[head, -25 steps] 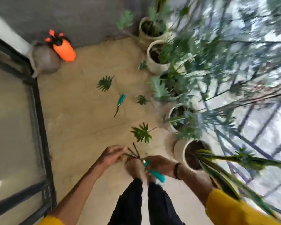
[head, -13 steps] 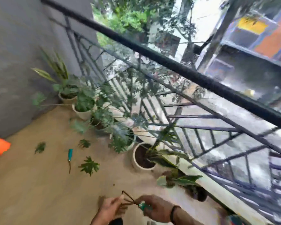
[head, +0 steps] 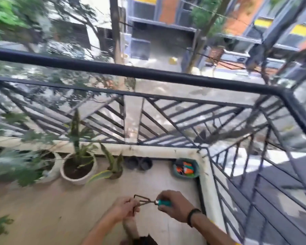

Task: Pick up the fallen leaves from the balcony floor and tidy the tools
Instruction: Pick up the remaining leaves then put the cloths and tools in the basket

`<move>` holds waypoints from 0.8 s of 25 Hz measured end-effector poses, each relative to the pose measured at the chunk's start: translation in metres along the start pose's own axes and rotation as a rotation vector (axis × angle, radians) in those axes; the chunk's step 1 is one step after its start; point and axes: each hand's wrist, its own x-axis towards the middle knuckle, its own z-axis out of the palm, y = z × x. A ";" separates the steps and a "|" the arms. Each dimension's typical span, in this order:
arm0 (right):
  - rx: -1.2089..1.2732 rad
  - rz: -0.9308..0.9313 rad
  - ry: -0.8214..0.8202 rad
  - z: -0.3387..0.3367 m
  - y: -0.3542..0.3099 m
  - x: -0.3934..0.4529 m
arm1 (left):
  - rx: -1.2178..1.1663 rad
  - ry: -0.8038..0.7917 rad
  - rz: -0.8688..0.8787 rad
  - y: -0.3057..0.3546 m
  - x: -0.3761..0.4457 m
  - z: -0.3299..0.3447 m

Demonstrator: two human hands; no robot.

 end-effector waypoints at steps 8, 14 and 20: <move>-0.161 0.162 0.157 -0.040 0.177 -0.016 | 0.310 -0.036 0.115 0.051 0.079 0.167; -0.167 0.159 0.104 -0.092 0.295 0.058 | 0.387 0.079 0.131 0.117 0.195 0.253; -0.321 0.135 0.168 -0.072 0.424 0.180 | 0.395 0.137 0.054 0.128 0.360 0.303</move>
